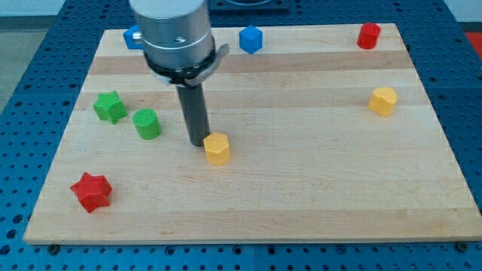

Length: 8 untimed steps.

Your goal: Push the yellow hexagon towards the bottom center of the board

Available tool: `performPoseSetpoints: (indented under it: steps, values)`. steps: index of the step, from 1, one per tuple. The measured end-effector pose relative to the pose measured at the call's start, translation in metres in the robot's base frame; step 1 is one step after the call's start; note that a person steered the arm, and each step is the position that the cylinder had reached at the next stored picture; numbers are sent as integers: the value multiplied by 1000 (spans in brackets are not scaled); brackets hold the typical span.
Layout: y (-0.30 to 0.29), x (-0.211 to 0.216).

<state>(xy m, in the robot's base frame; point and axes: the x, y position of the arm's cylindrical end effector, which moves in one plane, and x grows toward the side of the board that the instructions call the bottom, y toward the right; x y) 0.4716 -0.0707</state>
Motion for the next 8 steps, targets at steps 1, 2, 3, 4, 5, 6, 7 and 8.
performPoseSetpoints:
  steps: [1,2,3,4,5,6,7,8]
  values:
    - [21,0]
    - [37,0]
    - [44,6]
    - [44,21]
    - [44,35]
    - [44,43]
    - [44,43]
    - [46,43]
